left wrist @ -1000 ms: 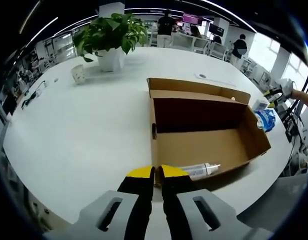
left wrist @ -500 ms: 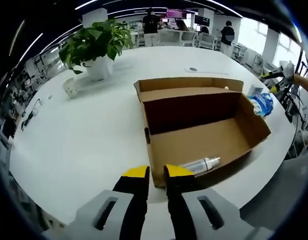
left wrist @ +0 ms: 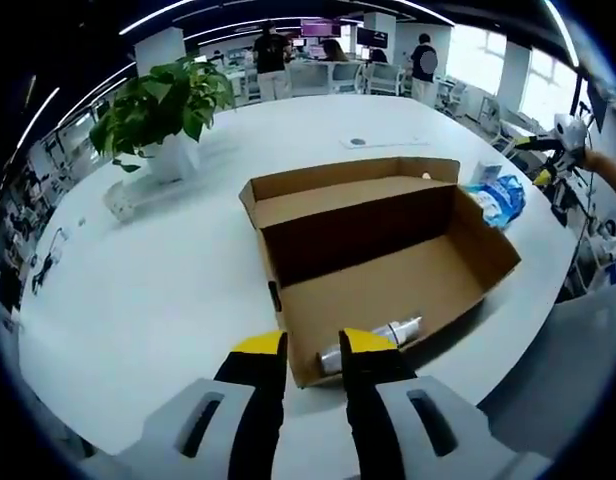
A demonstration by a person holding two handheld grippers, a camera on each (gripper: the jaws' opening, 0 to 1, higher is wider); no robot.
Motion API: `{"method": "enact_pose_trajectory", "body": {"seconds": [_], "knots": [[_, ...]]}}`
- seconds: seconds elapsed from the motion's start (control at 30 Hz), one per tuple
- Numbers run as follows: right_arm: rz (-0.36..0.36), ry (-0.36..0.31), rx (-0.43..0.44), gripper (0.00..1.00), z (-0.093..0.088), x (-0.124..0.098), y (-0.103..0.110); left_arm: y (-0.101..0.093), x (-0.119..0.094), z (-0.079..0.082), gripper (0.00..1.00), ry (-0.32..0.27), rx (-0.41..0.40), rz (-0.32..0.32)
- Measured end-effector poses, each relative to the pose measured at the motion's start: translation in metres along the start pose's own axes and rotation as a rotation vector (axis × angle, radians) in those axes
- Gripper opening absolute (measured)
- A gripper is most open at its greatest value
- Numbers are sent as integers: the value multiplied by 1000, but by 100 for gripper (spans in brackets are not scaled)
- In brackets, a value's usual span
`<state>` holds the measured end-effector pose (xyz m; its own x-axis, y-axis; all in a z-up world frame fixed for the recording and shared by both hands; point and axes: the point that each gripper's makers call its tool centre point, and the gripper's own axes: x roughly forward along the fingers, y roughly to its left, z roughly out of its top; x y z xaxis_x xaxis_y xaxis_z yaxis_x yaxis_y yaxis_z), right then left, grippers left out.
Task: Operate the shoe box by opening the lid, removing the specified soft item, and placing it in the target area until the item is outside and the box remains undamaged.
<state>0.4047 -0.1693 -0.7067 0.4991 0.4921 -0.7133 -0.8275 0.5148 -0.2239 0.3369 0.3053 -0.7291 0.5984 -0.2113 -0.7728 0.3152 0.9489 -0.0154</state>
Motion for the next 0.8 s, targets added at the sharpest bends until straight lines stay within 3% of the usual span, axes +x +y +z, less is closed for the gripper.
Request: {"method": "enact_pose_trajectory", "body": {"seconds": [0.1, 0.23, 0.47, 0.7, 0.8], "knots": [[-2, -13, 31, 70, 2, -6, 11, -4, 0, 2, 20, -3, 25, -24], [-10, -24, 67, 73, 5, -15, 26, -10, 2, 1, 24, 21, 118, -60], [-37, -102, 127, 78, 18, -32, 47, -18, 9, -1, 27, 87, 231, -119], [-46, -180, 258, 85, 31, -44, 63, -31, 13, 13, 32, 116, 368, -199], [-48, -193, 270, 88, 33, -48, 74, -39, 18, 15, 35, 132, 379, -240]]}}
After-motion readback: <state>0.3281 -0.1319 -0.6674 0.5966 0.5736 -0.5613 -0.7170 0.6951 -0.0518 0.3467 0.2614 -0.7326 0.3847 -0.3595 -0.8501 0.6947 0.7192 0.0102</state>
